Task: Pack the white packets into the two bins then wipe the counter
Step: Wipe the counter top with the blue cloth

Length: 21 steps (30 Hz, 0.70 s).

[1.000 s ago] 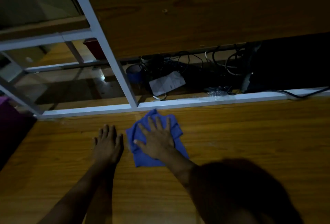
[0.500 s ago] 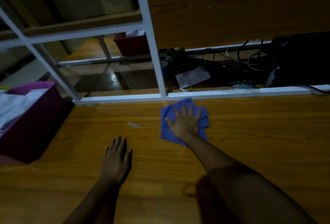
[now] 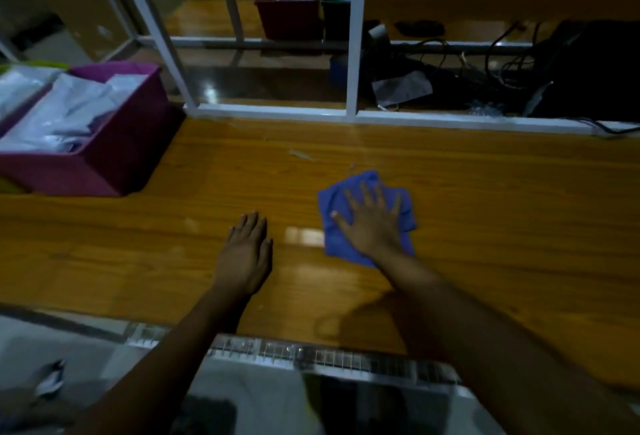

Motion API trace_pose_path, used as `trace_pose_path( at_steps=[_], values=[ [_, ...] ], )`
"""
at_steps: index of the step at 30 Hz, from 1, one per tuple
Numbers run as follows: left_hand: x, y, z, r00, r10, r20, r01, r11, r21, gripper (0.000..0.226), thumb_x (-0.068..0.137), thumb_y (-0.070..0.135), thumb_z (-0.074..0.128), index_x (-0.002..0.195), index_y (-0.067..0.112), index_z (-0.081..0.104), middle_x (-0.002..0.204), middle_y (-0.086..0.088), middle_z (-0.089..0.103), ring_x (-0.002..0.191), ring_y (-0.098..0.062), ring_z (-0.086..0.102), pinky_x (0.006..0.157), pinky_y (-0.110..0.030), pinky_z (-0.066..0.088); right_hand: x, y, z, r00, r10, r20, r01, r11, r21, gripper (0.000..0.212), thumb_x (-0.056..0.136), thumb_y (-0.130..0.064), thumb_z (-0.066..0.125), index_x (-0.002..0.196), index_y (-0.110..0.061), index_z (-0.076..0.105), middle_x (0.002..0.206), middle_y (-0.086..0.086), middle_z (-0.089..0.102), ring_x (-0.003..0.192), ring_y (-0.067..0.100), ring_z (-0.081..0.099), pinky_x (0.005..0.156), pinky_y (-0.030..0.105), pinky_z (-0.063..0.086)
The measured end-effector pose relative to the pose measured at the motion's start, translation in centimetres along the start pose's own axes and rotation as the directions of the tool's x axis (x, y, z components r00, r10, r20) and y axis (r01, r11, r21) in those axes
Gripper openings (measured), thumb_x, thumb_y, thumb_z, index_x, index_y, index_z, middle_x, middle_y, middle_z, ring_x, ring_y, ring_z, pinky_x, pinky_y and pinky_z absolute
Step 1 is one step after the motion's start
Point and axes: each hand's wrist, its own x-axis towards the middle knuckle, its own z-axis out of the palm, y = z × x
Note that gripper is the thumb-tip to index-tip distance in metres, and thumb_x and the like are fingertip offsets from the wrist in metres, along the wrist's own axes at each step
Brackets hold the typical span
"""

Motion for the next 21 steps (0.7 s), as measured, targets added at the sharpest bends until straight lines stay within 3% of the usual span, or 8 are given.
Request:
trace_pose_path(
  at_steps=[3, 5, 7, 9, 11, 12, 17, 21],
  values=[
    [-1.6, -0.1, -0.5, 1.0, -0.019, -0.024, 0.018, 0.999, -0.041, 0.065, 0.097, 0.044, 0.02, 0.148, 0.007, 0.036, 0.158, -0.012, 0.028, 0.148, -0.028, 0.019, 0.119, -0.045, 0.019, -6.9, -3.3, 0.9, 0.962, -0.27, 0.042, 0.27, 0.963, -0.015, 0.074, 0.086, -0.076, 0.015, 0.151, -0.041, 0.018, 0.163, -0.002, 0.009, 0.15, 0.025, 0.002, 0.11, 0.058, -0.018],
    [-2.9, 0.0, -0.8, 0.999, -0.036, -0.012, 0.036, 0.999, -0.039, 0.065, 0.097, 0.043, 0.02, 0.147, 0.005, 0.038, 0.157, -0.015, 0.03, 0.147, -0.03, 0.021, 0.118, -0.047, 0.019, -10.0, -2.4, 0.7, 0.931, -0.352, 0.094, 0.353, 0.935, -0.003, 0.081, 0.081, -0.081, 0.007, 0.15, -0.042, 0.019, 0.163, -0.002, 0.01, 0.15, 0.024, 0.001, 0.112, 0.057, -0.014],
    [-4.4, 0.0, -1.2, 0.999, -0.037, 0.022, 0.038, 0.999, -0.034, 0.066, 0.098, 0.045, 0.017, 0.149, 0.006, 0.033, 0.158, -0.014, 0.026, 0.148, -0.03, 0.018, 0.119, -0.047, 0.017, -11.8, -0.4, 0.4, 0.958, -0.287, 0.028, 0.287, 0.958, -0.012, 0.086, 0.078, -0.084, 0.005, 0.148, -0.04, 0.026, 0.161, -0.001, 0.018, 0.149, 0.025, 0.01, 0.115, 0.06, -0.004],
    [-5.8, -0.2, -1.6, 0.999, -0.028, 0.044, 0.03, 0.999, -0.033, 0.067, 0.098, 0.046, 0.015, 0.151, 0.007, 0.029, 0.16, -0.013, 0.021, 0.149, -0.029, 0.014, 0.12, -0.048, 0.014, -13.0, 1.2, 0.1, 0.995, -0.066, -0.07, 0.065, 0.998, -0.015, 0.078, 0.083, -0.079, 0.015, 0.148, -0.038, 0.031, 0.16, 0.002, 0.024, 0.148, 0.028, 0.017, 0.114, 0.064, 0.002],
    [-6.9, -0.5, -1.7, 0.999, -0.022, 0.05, 0.023, 0.999, -0.025, 0.067, 0.097, 0.046, 0.014, 0.151, 0.008, 0.027, 0.161, -0.013, 0.02, 0.15, -0.028, 0.013, 0.12, -0.047, 0.013, -14.3, 0.6, 0.1, 0.99, 0.125, -0.063, -0.124, 0.992, 0.016, 0.079, 0.083, -0.075, 0.013, 0.15, -0.036, 0.028, 0.16, 0.005, 0.022, 0.148, 0.032, 0.013, 0.113, 0.066, 0.001],
    [-7.2, -0.6, -1.7, 0.998, -0.019, 0.057, 0.02, 1.0, -0.02, 0.068, 0.097, 0.046, 0.014, 0.152, 0.008, 0.027, 0.161, -0.012, 0.019, 0.15, -0.028, 0.013, 0.121, -0.046, 0.012, -14.9, -0.6, 0.1, 0.989, 0.141, -0.054, -0.139, 0.99, 0.03, 0.081, 0.082, -0.075, 0.009, 0.15, -0.035, 0.027, 0.16, 0.006, 0.021, 0.148, 0.033, 0.012, 0.113, 0.067, 0.0],
    [-7.2, -0.7, -1.9, 0.997, -0.011, 0.074, 0.013, 0.999, -0.03, 0.068, 0.096, 0.046, 0.016, 0.151, 0.009, 0.028, 0.16, -0.012, 0.02, 0.15, -0.028, 0.013, 0.12, -0.046, 0.013, -16.3, -6.2, 1.5, 0.985, -0.168, 0.024, 0.169, 0.985, -0.046, 0.074, 0.087, -0.074, 0.013, 0.151, -0.038, 0.022, 0.162, 0.003, 0.014, 0.149, 0.031, 0.011, 0.111, 0.065, -0.008],
    [-5.6, -1.6, -2.2, 0.998, -0.017, 0.063, 0.019, 0.999, -0.038, 0.067, 0.097, 0.046, 0.017, 0.152, 0.009, 0.027, 0.161, -0.011, 0.017, 0.15, -0.027, 0.011, 0.12, -0.045, 0.013, -13.2, -5.3, 1.5, 0.988, -0.153, 0.014, 0.153, 0.988, 0.002, 0.069, 0.09, -0.073, 0.026, 0.15, -0.04, 0.022, 0.163, 0.0, 0.012, 0.149, 0.029, 0.008, 0.113, 0.063, -0.008]
  ],
)
